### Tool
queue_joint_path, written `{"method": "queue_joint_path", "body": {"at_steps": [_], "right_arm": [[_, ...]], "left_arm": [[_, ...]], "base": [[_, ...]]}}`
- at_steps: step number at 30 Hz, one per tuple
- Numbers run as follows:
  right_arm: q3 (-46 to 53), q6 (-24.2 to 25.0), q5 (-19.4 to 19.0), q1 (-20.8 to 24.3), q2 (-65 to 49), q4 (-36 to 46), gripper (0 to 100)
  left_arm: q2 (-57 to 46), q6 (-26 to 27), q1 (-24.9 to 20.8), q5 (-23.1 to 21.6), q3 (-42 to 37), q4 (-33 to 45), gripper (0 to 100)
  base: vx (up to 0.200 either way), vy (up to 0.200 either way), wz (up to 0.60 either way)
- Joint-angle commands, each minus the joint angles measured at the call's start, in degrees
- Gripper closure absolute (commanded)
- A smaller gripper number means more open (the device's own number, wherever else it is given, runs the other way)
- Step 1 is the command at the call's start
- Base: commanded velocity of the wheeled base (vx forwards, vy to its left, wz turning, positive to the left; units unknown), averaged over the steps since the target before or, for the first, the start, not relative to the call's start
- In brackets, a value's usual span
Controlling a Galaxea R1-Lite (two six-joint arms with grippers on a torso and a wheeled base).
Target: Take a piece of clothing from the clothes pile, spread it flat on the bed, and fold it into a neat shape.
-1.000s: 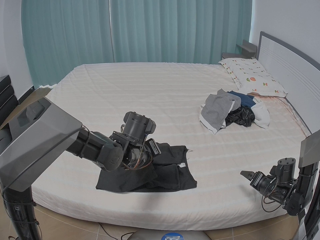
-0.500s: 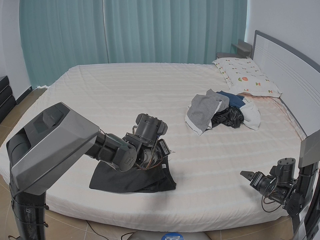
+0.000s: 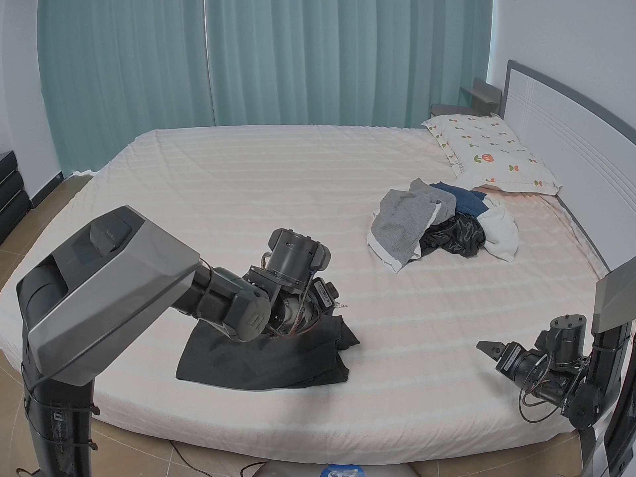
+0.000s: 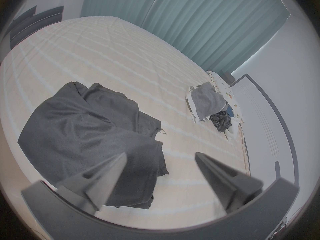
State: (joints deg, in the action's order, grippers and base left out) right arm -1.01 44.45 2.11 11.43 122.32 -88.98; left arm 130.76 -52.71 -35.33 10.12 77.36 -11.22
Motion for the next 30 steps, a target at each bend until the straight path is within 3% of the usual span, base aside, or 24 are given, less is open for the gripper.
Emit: {"method": "queue_joint_path", "body": {"at_steps": [1, 7, 13, 15, 21, 24, 30], "right_arm": [[1.01, 0.03, 0.00, -0.01, 0.29, -0.41, 0], [1.01, 0.03, 0.00, -0.01, 0.29, -0.41, 0], [1.01, 0.11, 0.00, 0.25, 0.37, -0.41, 0], [1.01, 0.11, 0.00, 0.34, 0.37, -0.41, 0], [1.01, -0.24, 0.00, 2.19, 0.20, -0.41, 0], [1.01, -0.41, -0.09, 4.91, 0.37, -0.49, 0], [0.22, -1.38, -1.32, 7.55, 0.90, -0.41, 0]], "left_arm": [[-1.64, -0.37, 1.31, -0.01, -0.28, 0.14, 0], [-5.25, -1.16, 5.27, -1.15, -6.43, -0.21, 0], [-10.52, -6.09, 10.98, -8.62, -18.12, -3.55, 0], [-11.31, -6.79, 12.21, -9.06, -20.94, -4.96, 0], [-11.31, -7.49, 15.82, -11.17, -30.60, -15.42, 0], [-10.87, -7.93, 17.13, -13.55, -32.98, -19.99, 0], [-11.40, -8.02, 18.28, -13.90, -33.50, -20.16, 0]], "base": [[0.000, 0.000, 0.00], [0.000, 0.000, 0.00], [0.000, 0.000, 0.00], [0.000, 0.000, 0.00], [0.000, 0.000, 0.00], [0.000, 0.000, 0.00], [0.000, 0.000, 0.00]]}}
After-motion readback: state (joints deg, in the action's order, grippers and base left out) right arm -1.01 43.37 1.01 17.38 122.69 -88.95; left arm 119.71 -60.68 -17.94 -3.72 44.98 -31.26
